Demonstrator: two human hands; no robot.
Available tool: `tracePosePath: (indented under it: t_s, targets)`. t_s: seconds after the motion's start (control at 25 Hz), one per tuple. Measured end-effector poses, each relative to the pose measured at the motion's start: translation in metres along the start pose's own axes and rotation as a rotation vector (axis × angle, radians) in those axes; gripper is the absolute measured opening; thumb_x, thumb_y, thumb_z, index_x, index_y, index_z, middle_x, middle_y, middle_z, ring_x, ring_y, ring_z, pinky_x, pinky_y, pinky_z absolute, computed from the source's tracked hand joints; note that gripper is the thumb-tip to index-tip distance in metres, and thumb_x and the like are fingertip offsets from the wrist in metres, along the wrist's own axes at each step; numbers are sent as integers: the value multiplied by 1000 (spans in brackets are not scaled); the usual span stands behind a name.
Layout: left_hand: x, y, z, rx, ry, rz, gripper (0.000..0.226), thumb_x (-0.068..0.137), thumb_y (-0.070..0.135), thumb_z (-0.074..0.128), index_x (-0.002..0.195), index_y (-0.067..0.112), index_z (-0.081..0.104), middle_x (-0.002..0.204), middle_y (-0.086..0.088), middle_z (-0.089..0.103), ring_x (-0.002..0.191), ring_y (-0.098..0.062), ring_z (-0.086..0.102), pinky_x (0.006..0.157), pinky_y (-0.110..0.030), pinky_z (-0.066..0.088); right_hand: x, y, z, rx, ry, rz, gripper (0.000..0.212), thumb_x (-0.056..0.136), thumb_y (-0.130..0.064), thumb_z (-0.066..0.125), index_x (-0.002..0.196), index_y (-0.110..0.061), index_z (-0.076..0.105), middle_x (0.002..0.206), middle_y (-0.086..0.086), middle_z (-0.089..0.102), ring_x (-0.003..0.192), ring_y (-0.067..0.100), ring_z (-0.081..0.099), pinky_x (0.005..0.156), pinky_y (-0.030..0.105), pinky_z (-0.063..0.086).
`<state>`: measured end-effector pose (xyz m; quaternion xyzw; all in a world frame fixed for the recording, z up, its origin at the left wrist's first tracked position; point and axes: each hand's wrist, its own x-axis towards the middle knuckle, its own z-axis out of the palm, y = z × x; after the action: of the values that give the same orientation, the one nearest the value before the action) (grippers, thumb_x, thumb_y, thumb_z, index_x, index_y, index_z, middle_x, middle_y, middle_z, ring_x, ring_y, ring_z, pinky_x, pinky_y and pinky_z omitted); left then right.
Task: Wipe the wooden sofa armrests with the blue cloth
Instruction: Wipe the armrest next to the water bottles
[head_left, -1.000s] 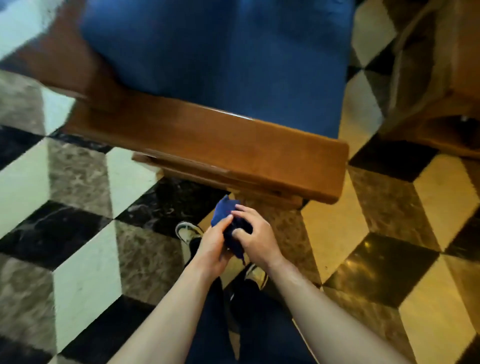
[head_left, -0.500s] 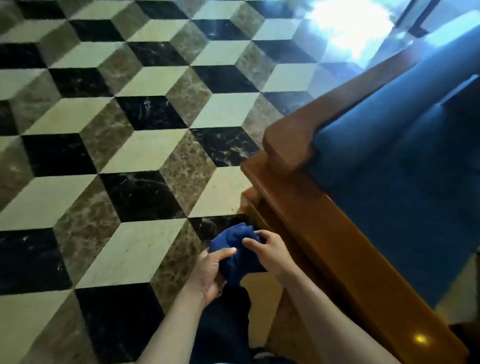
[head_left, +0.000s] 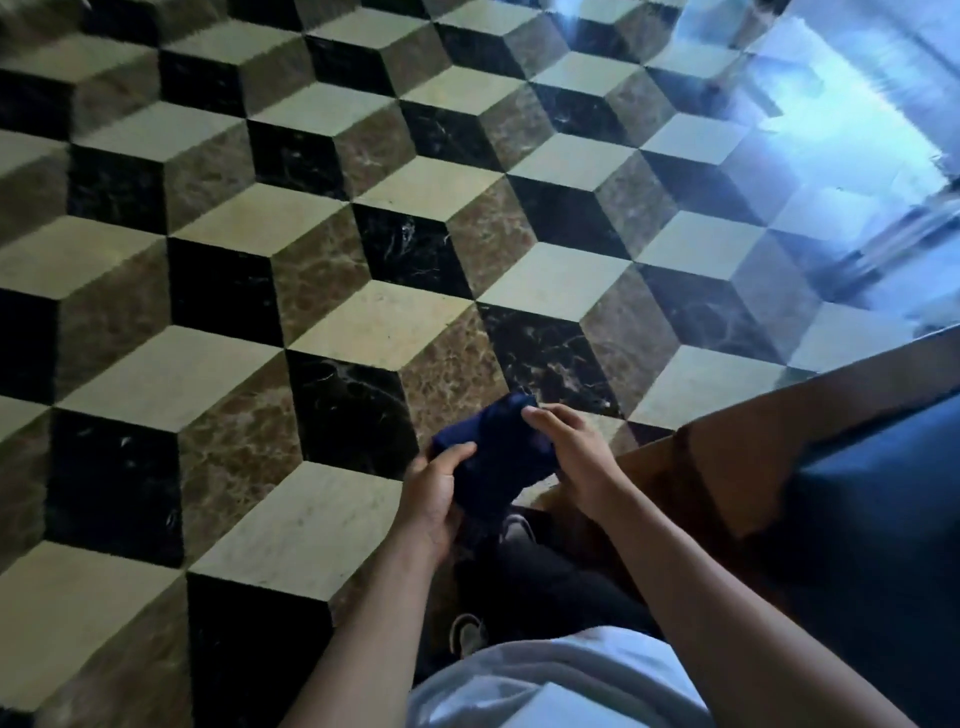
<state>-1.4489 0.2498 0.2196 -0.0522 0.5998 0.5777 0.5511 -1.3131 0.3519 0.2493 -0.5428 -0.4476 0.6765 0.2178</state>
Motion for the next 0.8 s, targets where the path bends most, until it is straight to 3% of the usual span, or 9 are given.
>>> tracePosePath:
  t_s: [0.08,0.2,0.4,0.52,0.64,0.72,0.8]
  targets:
    - [33,28,26,8,-18,4,26,85,4,70,111,3,74,108,-26,77,95,-41,76,78,-48,64,40,-21,-10,130,-47,68,15,95,-24,71,92,-10,70,63,2,67,49,13,62,40,22,43]
    - [103,84,65,51,-42,26,25,87,5,71,112,5,74,111,-25,77,103,-45,73,88,-54,58,118,-49,-25,288,-127,145,20,87,-27,75,89,-10,65,68,7,64,51,17,61,38,24,44]
    - [216,181,164,258,-212,90,19,92,7,68,104,19,76,119,-23,75,107,-41,71,94,-51,55,252,-115,-46,535,-115,170,7,91,-6,70,94,-8,63,88,15,72,75,25,72,56,31,57]
    - [264,228,237,375,-452,14,36,85,16,78,119,26,72,125,-13,75,113,-39,71,95,-53,55,302,-173,-81,575,-13,138,13,91,-3,68,100,-9,62,91,13,72,79,24,70,64,34,56]
    - [315,260,325,444,-560,-105,57,67,17,89,121,24,71,123,-14,76,109,-46,72,80,-56,61,352,-222,-121,586,124,95,13,91,-1,68,100,-7,61,94,14,74,82,25,73,71,37,58]
    - [355,267,376,514,-575,-85,54,64,7,89,114,19,74,115,-19,78,100,-48,74,66,-49,63,386,-238,-146,517,248,109,17,90,-2,69,102,-7,57,97,16,72,82,25,72,72,38,58]
    - [414,272,440,531,-625,-120,43,69,-5,79,107,13,75,105,-20,79,90,-41,78,61,-42,64,431,-254,-179,485,336,81,21,90,-4,69,105,-7,55,101,18,71,85,26,71,73,38,59]
